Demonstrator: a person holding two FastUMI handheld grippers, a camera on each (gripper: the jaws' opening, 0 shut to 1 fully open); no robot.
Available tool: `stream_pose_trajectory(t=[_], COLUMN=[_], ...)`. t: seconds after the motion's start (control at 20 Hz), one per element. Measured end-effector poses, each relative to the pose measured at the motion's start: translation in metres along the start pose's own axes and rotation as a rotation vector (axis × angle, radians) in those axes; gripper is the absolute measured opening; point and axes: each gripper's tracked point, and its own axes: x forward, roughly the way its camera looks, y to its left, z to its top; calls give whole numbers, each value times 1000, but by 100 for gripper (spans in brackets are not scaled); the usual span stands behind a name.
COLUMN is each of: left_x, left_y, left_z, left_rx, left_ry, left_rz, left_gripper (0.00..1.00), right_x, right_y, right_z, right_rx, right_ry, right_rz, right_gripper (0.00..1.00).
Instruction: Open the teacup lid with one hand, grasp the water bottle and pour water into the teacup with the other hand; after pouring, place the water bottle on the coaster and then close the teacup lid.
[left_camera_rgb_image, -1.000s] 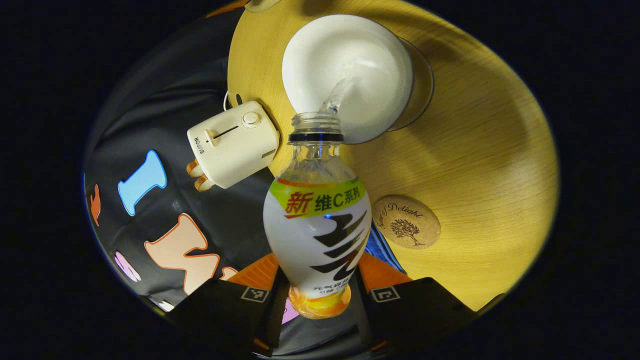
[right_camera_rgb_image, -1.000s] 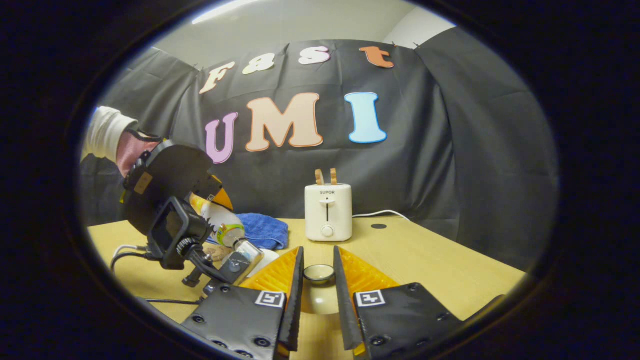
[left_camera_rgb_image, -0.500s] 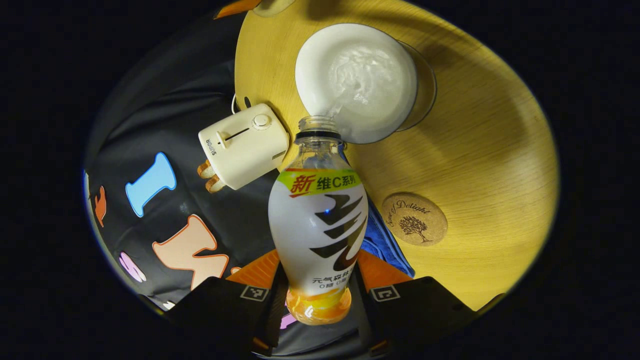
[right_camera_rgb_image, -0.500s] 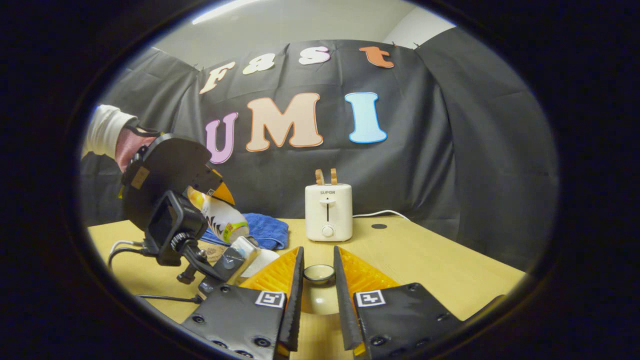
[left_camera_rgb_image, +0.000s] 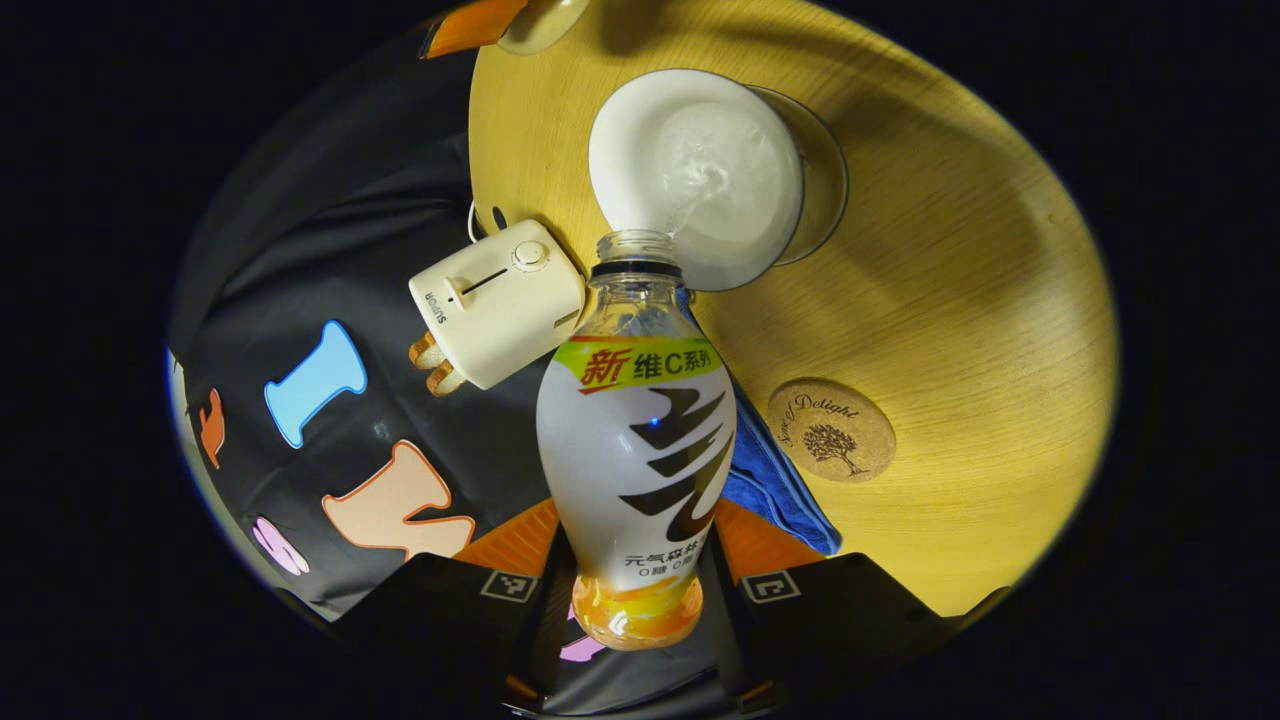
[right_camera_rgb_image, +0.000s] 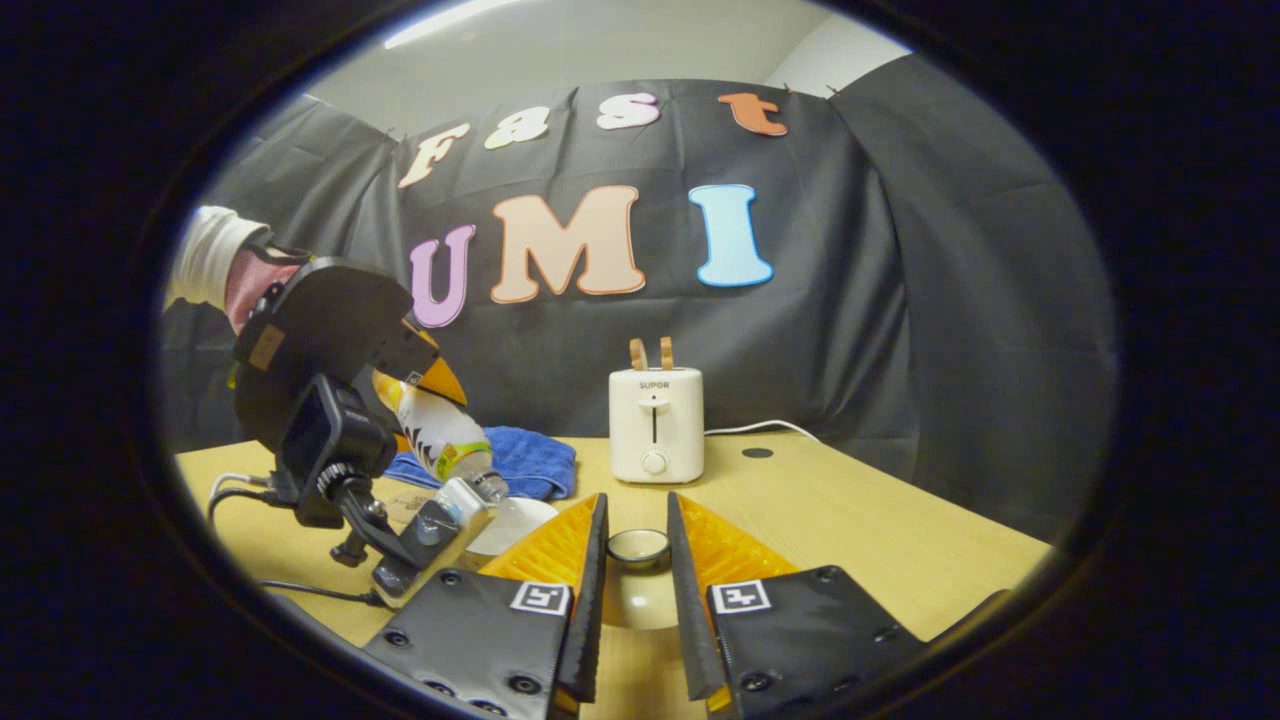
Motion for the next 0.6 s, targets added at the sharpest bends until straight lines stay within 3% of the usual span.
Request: stream_pose_trajectory(t=[0.6], left_x=[-17], left_y=[12], left_z=[-3], left_rx=[72], left_ry=[7], left_rz=[24], left_gripper=[59], right_x=[0], right_y=[0], right_z=[0], right_rx=[0], right_ry=[1], right_rz=[1], right_gripper=[38])
